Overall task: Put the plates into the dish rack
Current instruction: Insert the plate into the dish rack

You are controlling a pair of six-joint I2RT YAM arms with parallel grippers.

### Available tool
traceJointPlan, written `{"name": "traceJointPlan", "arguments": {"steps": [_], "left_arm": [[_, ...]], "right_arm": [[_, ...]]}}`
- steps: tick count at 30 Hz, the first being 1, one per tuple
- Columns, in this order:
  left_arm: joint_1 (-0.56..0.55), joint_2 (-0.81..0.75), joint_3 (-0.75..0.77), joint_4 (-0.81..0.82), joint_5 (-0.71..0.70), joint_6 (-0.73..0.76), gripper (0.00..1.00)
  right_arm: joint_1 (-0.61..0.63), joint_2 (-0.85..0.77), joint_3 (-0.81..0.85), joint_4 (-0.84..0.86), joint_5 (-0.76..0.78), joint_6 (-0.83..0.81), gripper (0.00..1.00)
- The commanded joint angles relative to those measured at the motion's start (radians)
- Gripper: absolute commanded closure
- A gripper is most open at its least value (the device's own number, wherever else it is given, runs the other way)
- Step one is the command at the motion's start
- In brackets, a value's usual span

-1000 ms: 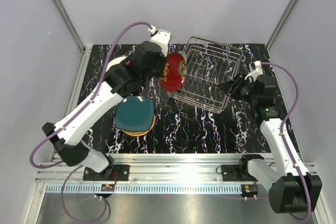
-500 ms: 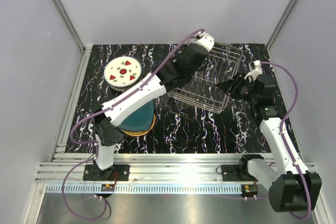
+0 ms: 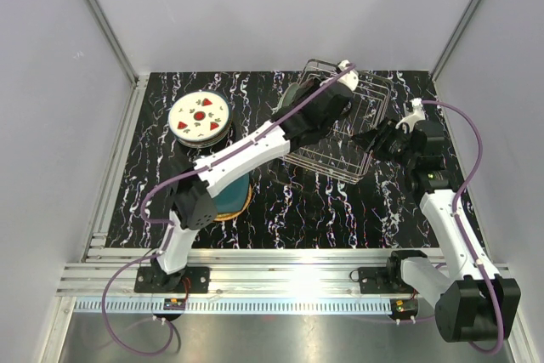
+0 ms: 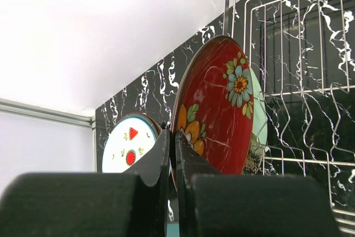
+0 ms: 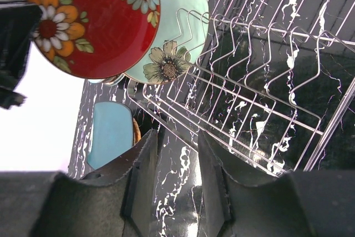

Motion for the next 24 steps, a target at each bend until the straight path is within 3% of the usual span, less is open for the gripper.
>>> {"name": "traceJointPlan", "arguments": {"steps": [1,24], "left_arm": [[-0.006,0.015,0.067,0.123,-0.074,0.058,1.0],[0.014,0.11,0.035,0.255,-0.115,0.173,1.0]], "right_arm": [[-0.002,-0.002,-0.003,0.001,0.02,-0.015,0.57],[0.0,0.02,0.002,-0.005,0.032,-0.023,0.57]]}}
